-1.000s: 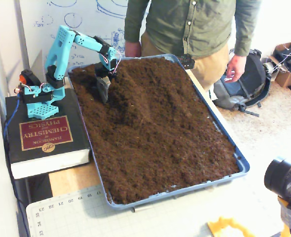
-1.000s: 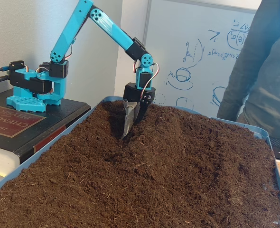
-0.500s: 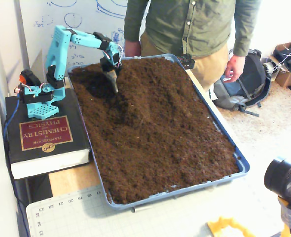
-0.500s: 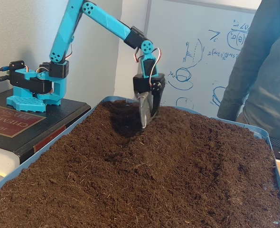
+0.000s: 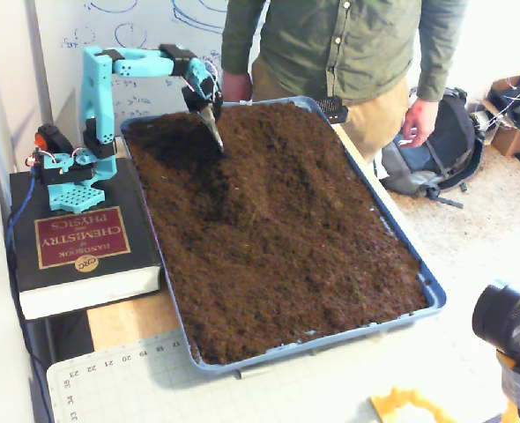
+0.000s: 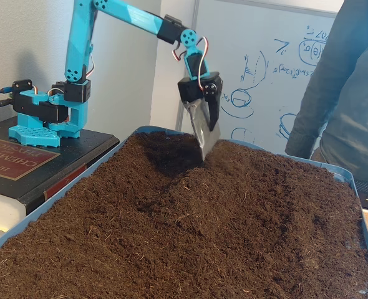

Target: Build a berm.

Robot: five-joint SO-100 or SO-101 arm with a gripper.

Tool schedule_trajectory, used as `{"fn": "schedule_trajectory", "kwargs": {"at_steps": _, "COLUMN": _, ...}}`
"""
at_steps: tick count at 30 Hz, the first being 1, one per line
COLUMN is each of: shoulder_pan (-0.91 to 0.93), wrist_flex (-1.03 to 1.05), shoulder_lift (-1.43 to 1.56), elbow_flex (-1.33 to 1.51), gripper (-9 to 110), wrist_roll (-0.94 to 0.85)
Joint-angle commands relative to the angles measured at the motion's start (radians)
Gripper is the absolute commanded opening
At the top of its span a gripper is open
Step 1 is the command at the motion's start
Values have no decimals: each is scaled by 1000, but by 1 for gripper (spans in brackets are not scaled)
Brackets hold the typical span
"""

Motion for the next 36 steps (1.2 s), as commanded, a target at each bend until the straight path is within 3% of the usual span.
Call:
{"fn": "schedule_trajectory", "kwargs": {"at_steps": 1, "shoulder_pan": 32, "wrist_flex": 135, "shoulder_lift": 144, "elbow_flex": -64, "gripper": 1, "wrist_roll": -9}}
{"fn": "schedule_trajectory", "kwargs": {"at_steps": 9, "shoulder_pan": 135, "wrist_flex": 540, "shoulder_lift": 86, "elbow_flex": -55, "gripper": 1, "wrist_roll": -107}}
{"fn": "schedule_trajectory", "kwargs": {"at_steps": 24, "shoulder_pan": 364, "wrist_flex": 310, "shoulder_lift": -196, "elbow_flex": -9, "gripper": 1, "wrist_roll": -273}}
{"fn": "schedule_trajectory", "kwargs": {"at_steps": 36, "shoulder_pan": 379, "wrist_flex": 196, "shoulder_lift": -374, "elbow_flex": -29, "gripper": 1, "wrist_roll": -334}}
